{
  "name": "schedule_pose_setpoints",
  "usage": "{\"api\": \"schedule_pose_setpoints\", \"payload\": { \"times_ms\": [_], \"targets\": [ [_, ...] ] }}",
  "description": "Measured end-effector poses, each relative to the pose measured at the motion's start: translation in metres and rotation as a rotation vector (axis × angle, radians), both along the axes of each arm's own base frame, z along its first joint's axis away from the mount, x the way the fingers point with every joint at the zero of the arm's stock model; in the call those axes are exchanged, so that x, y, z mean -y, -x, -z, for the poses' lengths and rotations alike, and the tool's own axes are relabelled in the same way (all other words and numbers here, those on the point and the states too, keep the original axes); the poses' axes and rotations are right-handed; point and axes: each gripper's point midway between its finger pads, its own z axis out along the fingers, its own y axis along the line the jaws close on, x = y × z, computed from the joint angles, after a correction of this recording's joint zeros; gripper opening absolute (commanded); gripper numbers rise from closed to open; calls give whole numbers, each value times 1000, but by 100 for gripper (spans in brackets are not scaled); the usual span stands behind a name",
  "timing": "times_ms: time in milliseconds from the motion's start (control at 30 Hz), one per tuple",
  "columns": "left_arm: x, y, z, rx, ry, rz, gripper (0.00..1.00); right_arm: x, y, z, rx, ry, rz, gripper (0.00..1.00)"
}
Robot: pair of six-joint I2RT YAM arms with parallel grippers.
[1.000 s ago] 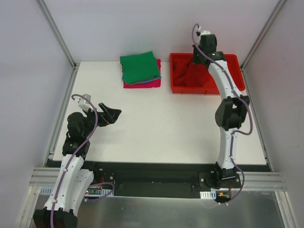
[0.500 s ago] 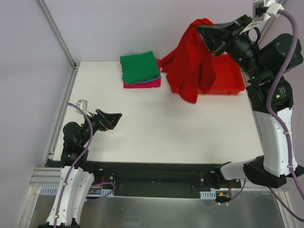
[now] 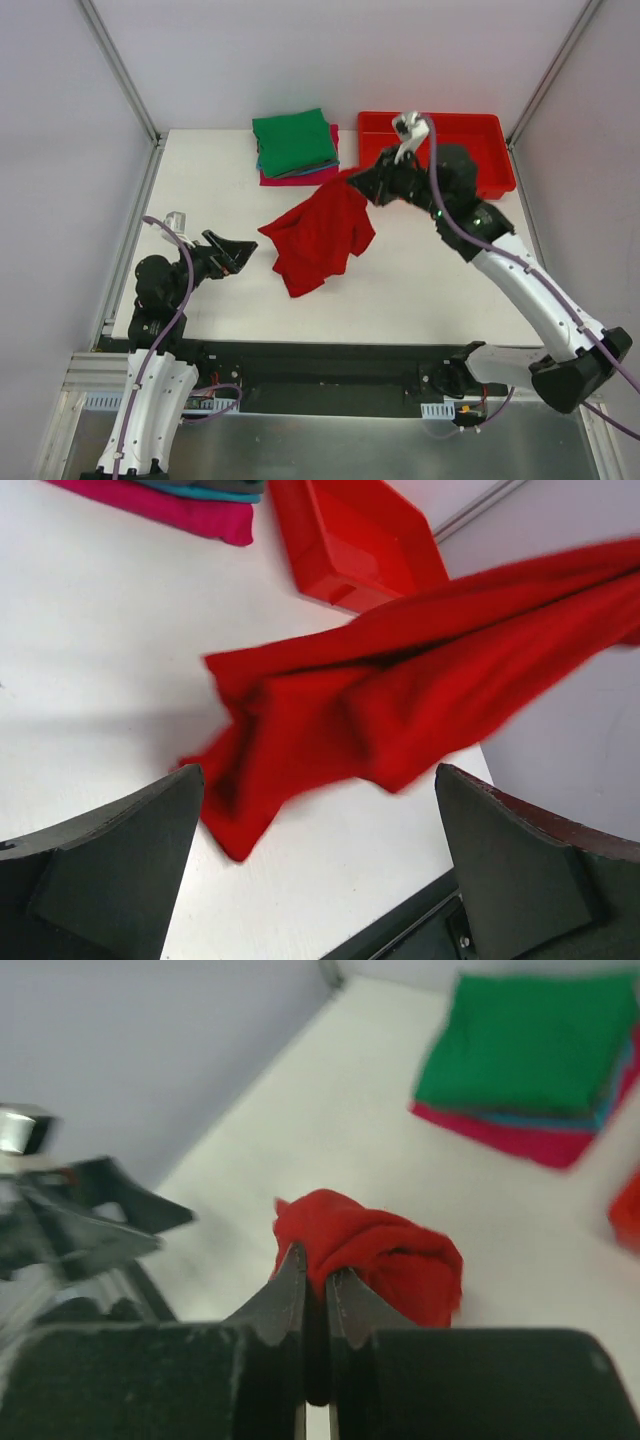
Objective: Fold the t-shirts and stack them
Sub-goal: Move the tshirt to the center of the board, then flatten out the tshirt
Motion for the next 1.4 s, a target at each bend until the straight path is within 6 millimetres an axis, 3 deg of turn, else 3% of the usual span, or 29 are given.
{"api": "schedule_pose_setpoints", "payload": {
  "times_ms": [33, 67, 100, 200, 267, 333, 367, 467, 533, 633, 800, 967, 1167, 1267, 1400],
  "targets": [
    [-1, -1, 2, -10, 0, -9, 99, 4, 0, 25, -32, 24, 23, 9],
    [-2, -2, 5, -23, -2, -16, 99, 14, -2, 68, -87, 73, 76, 10],
    [-3, -2, 9, -40, -3, -21, 99, 22, -3, 97, -128, 112, 123, 16],
    [-6, -8, 23, -105, -10, -42, 99, 65, -13, 192, -259, 263, 328, 27],
    [-7, -12, 35, -163, -15, -52, 99, 99, -17, 235, -337, 356, 454, 47],
    [-8, -17, 50, -227, -21, -61, 99, 128, -21, 255, -388, 424, 566, 69],
    [-8, -18, 55, -251, -23, -63, 99, 142, -24, 259, -394, 454, 623, 75],
    [-8, -21, 75, -341, -30, -62, 99, 167, -25, 260, -390, 531, 729, 86],
    [-8, -22, 88, -398, -34, -62, 99, 172, -24, 255, -373, 549, 746, 93],
    [-8, -22, 99, -450, -38, -62, 99, 161, -19, 243, -329, 533, 704, 99],
    [-9, -24, 106, -485, -44, -62, 99, 105, 0, 234, -275, 507, 526, 99],
    [-10, -25, 107, -485, -55, -68, 99, 36, 1, 255, -285, 603, 466, 98],
    [-13, -27, 109, -479, -69, -82, 99, -40, -24, 283, -278, 732, 485, 89],
    [-13, -27, 109, -478, -72, -82, 99, -46, -31, 298, -285, 782, 521, 83],
    [-14, -27, 109, -479, -76, -88, 99, -29, -31, 317, -302, 871, 572, 72]
  ]
}}
